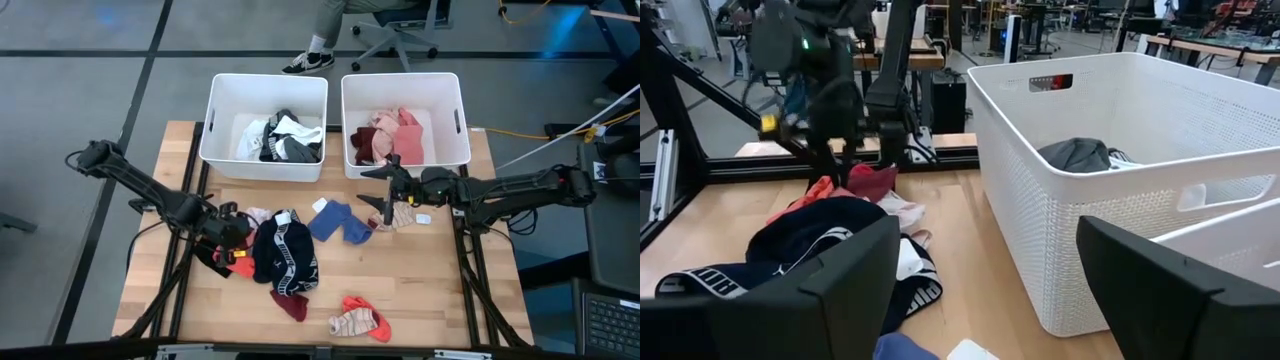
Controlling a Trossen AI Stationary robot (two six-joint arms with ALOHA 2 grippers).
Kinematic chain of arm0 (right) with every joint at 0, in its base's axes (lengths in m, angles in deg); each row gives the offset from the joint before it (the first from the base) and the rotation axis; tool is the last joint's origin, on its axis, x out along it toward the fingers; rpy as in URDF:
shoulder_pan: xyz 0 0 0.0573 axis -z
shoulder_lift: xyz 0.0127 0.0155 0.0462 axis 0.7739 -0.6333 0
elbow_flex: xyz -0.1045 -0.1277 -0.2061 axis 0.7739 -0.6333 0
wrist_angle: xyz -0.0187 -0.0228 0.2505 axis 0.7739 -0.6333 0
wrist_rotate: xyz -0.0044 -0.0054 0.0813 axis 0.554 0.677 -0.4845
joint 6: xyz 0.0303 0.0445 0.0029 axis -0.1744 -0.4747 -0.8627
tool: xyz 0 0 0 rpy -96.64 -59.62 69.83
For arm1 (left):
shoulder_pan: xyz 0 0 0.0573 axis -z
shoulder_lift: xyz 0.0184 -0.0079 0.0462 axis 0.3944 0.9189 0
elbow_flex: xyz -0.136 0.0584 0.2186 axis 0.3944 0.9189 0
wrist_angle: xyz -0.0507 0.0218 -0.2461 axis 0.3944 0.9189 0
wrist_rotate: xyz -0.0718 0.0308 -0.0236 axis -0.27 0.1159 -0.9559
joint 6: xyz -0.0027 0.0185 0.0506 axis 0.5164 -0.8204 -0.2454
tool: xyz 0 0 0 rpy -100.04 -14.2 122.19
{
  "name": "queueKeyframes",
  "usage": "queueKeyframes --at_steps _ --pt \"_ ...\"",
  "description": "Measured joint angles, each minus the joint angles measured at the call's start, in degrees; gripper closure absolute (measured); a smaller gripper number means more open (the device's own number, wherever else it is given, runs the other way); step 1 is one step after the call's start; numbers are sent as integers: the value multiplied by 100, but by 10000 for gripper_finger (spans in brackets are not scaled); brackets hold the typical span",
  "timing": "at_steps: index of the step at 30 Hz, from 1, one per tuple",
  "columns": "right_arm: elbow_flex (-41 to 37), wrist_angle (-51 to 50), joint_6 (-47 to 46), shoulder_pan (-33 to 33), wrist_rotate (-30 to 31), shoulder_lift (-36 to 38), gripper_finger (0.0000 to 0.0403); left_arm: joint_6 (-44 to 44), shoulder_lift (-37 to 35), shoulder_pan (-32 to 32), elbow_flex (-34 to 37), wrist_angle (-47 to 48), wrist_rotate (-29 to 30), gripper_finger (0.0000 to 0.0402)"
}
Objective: Sort clothes
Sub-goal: Put the top maroon sock into the right white laundry bin
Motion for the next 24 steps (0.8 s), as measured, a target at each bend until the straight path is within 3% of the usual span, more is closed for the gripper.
queueKeyframes --at_steps 5,11,14,20,24 --pt "0 -73 -3 0 3 0 97 -307 0 0 -667 298 128 399" --pt "0 -100 -5 0 5 0 97 -1151 -2 0 -1439 154 1349 399" --pt "0 -118 -5 0 5 0 97 -1751 -2 -27 -1650 -478 1739 398" --pt "0 -150 -5 0 5 0 97 -3018 -2 -331 -1667 -2090 1764 399" --pt "0 -149 -7 0 -199 0 97 -3499 -2 -610 -1665 -2683 1735 397"
